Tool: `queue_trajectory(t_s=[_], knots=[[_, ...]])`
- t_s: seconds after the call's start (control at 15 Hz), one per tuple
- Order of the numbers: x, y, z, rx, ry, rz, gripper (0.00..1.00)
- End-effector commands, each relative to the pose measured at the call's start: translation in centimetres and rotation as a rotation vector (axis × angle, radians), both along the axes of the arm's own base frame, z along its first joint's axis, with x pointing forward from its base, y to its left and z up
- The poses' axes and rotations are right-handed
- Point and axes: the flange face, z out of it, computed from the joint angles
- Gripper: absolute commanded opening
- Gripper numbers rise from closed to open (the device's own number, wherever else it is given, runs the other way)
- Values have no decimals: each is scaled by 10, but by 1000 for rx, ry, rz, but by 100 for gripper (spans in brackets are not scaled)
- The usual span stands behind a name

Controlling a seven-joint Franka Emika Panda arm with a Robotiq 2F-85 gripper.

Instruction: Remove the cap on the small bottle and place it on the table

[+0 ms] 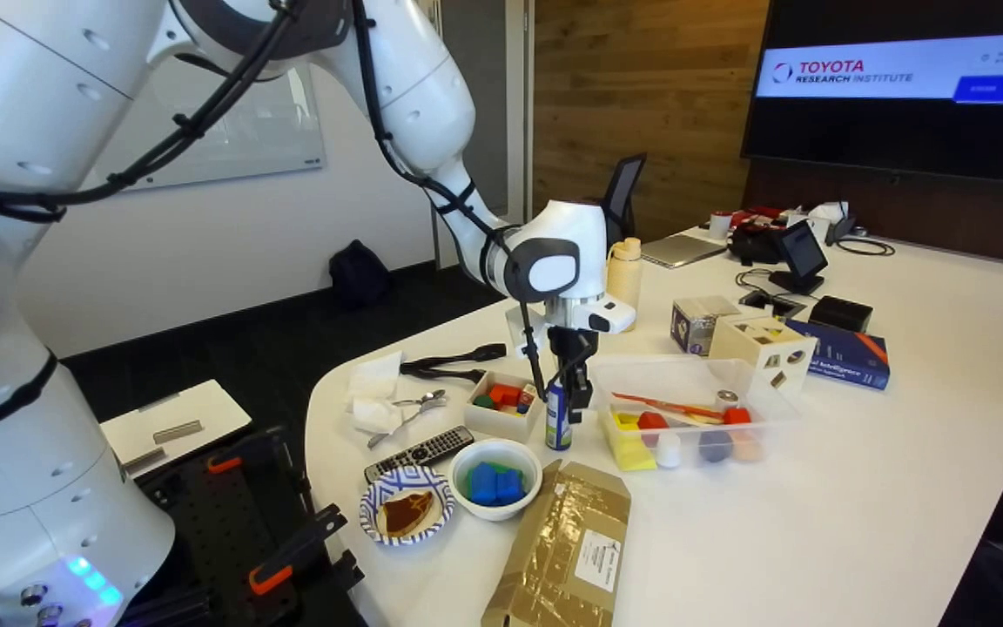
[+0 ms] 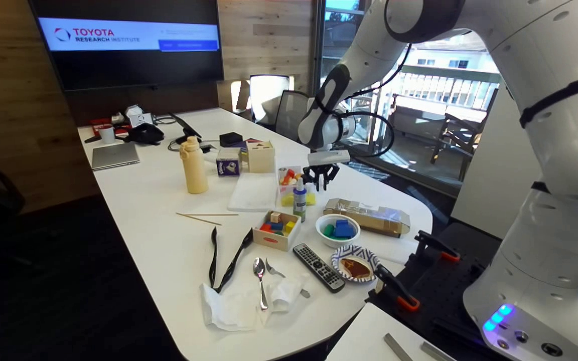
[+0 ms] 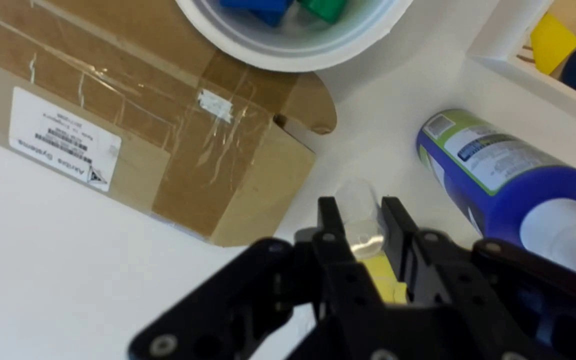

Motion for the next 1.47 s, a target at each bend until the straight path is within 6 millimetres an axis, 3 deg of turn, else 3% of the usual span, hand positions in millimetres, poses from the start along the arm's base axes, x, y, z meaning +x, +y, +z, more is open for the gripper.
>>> queue_trajectory(t_s=[0.0,0.27,0.67,0.73,0.8,0.87,1.07,1.27,1.4], knots=[[10,-3,-29,21,7,-64,6],[19,-7,-53,38,0,-108,6],[31,-14,-65,26,-21,-160,6],[31,-15,-66,24,-20,-162,11],[31,-16,-67,19,-20,-175,51],[30,-18,-68,17,-22,-179,53],[29,-24,-64,10,-27,-196,73],[32,-23,-41,-1,-51,-173,95],[37,-20,-28,-3,-70,-159,100]])
